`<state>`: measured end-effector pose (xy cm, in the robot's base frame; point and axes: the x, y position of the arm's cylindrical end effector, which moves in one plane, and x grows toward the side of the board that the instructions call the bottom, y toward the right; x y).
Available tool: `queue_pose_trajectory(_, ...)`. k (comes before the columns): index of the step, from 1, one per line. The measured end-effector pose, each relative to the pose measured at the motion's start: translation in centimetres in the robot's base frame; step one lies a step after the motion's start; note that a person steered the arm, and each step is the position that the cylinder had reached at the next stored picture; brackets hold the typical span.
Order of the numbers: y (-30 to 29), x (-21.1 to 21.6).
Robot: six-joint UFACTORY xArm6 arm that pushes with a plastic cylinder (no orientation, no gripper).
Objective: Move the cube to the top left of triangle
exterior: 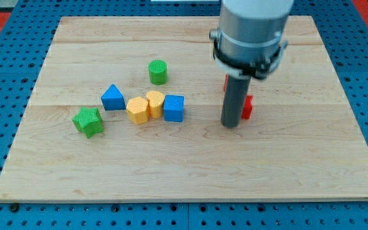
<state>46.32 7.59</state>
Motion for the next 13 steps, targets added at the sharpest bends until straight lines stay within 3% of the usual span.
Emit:
queue_pose_trajectory(1,0.1,-5.4)
queue_pose_trajectory(3,-2.2,3.4)
queue_pose_trajectory(4,-6.3,2.7)
queue_pose_trajectory(5,-6.6,-2.1)
queue_pose_trajectory(6,-6.4,-4.3)
queue_pose_trajectory(8,-5.9,4.8)
queue_pose_trajectory(10,-7.5,-1.6)
queue_pose_trajectory(12,-5.6,-4.4)
queue_pose_trajectory(13,-8.7,-4.4)
